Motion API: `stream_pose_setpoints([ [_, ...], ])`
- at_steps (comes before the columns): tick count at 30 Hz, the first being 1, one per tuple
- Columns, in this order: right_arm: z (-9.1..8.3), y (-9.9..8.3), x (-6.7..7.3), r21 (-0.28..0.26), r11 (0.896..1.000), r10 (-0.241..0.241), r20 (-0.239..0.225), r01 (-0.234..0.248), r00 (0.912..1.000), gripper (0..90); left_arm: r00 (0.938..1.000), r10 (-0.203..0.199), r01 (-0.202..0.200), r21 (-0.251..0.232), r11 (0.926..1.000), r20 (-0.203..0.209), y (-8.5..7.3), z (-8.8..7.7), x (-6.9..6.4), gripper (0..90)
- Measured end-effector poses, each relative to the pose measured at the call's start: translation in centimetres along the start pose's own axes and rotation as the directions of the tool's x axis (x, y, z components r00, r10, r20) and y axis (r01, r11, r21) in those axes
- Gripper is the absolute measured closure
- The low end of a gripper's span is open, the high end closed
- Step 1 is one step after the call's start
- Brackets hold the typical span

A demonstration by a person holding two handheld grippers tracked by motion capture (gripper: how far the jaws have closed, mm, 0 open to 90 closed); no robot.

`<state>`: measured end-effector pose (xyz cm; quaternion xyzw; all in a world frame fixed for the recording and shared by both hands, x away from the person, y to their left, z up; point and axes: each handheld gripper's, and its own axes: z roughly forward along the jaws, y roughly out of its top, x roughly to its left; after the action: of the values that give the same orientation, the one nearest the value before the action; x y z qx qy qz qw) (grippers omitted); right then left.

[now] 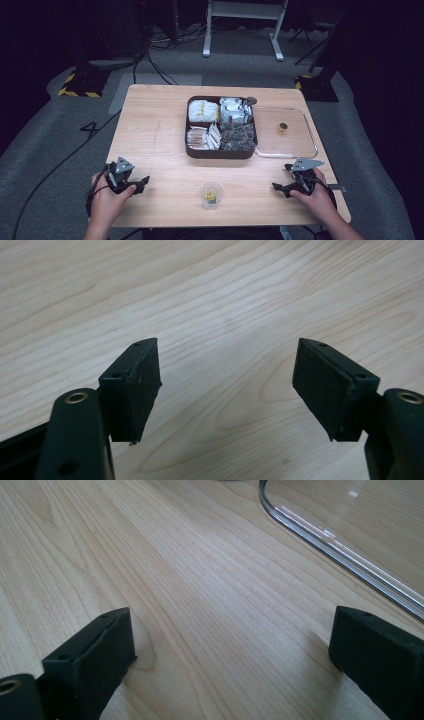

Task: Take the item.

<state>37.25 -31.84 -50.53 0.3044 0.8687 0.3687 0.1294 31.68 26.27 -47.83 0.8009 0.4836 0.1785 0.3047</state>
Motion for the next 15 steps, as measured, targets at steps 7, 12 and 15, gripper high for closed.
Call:
stream_pose_setpoints([
  [7, 0.0, 0.0, 0.0, 0.001, 1.000, -0.001, 0.000, 0.001, 1.0000, 4.5, 0.9996, -0.022, 0.023, 0.029, 0.9993, -0.019, -0.9, 0.9, 0.8, 26.0],
  [12, 0.0, 0.0, -0.1, 0.000, 1.000, -0.003, 0.000, 0.003, 1.0000, 4.5, 0.9989, -0.041, 0.041, 0.007, 0.9991, -0.024, -1.4, 1.5, 1.2, 20.5],
  [15, 0.0, 0.0, -0.1, 0.000, 1.000, -0.003, -0.001, 0.003, 1.0000, 4.5, 0.9988, -0.042, 0.041, -0.028, 0.9987, -0.025, -1.8, 1.8, 1.4, 16.1],
])
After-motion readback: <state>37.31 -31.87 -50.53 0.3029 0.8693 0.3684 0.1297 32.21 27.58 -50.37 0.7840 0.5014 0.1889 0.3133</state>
